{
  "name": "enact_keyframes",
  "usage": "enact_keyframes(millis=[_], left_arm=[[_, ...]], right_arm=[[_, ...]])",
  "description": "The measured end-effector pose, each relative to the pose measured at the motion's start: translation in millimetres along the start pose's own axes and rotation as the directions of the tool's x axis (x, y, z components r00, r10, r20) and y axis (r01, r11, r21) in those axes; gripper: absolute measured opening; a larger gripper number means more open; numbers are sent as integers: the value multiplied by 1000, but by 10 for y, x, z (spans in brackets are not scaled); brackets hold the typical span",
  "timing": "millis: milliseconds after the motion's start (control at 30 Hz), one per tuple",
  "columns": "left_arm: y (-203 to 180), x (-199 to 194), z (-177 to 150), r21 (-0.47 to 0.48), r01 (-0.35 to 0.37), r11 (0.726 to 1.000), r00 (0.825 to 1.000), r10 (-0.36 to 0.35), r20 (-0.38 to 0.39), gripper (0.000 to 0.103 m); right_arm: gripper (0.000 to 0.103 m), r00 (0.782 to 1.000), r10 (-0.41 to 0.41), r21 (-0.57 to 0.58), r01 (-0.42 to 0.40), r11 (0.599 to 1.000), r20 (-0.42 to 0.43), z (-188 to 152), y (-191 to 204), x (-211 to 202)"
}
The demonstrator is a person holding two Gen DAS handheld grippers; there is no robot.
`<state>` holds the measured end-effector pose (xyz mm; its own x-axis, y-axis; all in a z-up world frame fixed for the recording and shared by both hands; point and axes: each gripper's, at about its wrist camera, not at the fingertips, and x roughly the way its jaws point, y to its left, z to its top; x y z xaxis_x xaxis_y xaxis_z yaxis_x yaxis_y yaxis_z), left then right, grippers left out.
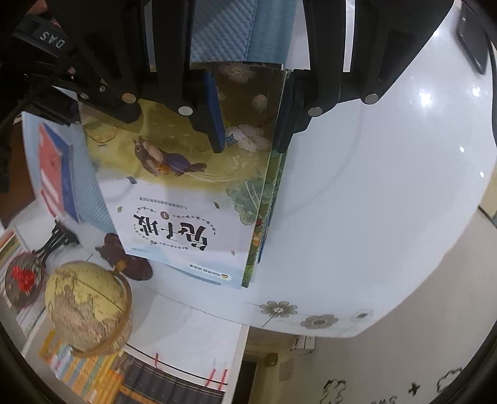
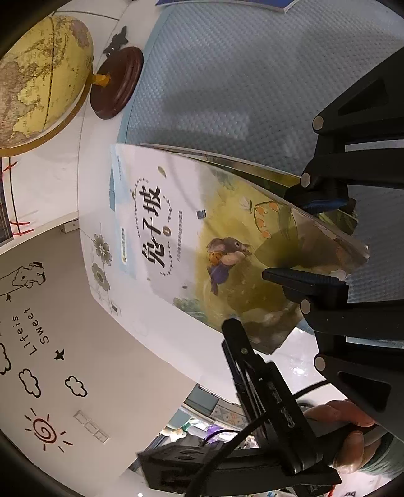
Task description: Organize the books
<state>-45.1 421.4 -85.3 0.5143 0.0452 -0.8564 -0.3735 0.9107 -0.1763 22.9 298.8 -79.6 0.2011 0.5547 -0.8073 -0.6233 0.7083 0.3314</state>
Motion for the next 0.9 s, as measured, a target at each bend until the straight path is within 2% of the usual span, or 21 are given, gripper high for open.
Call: enact_keyframes(millis=[67, 133, 267, 367, 400, 433, 567, 633, 767, 900], left_arm=[[5, -17, -14, 6, -11, 1000, 1000, 11, -7, 29], [40, -49, -53, -20, -5, 1000, 1000, 4, -8, 29], [65, -120, -171, -39, -18, 999, 1000, 17, -10, 29], [68, -220, -260, -63, -39, 997, 999, 39, -2, 29], [66, -255, -281, -70, -41, 997, 999, 41, 2, 29], [58, -298, -308, -75, -43, 996, 999, 44, 8, 29], [-56, -478, -438, -78, -73, 994, 997, 75, 27, 29], [-170, -537, -513, -85, -70, 994, 997, 73, 28, 29], [-522, -560, -667, -103, -21, 994, 1000, 23, 14, 31], [-1162, -480, -786, -75, 46, 996, 999, -48, -20, 31]], right_arm=[[32, 1000, -11, -26, 11, 1000, -4, 25, 13, 7], [38, 1000, -8, -17, 8, 1000, -12, 46, -5, 8], [39, 1000, -2, -32, 2, 999, -9, 69, -37, 23], [47, 999, -8, -58, 6, 998, -35, 52, -1, 15], [53, 999, -13, -65, 10, 998, -43, 24, -3, -10], [55, 999, -19, -66, 16, 998, -50, -4, -21, -27], [55, 997, 19, -5, -20, 1000, -80, -271, -299, -240], [55, 996, 32, 28, -30, 999, -80, -417, -451, -366], [55, 997, 21, 89, -15, 996, -70, -782, -897, -770], [55, 998, -33, 122, 40, 992, -60, -1017, -1334, -1213]])
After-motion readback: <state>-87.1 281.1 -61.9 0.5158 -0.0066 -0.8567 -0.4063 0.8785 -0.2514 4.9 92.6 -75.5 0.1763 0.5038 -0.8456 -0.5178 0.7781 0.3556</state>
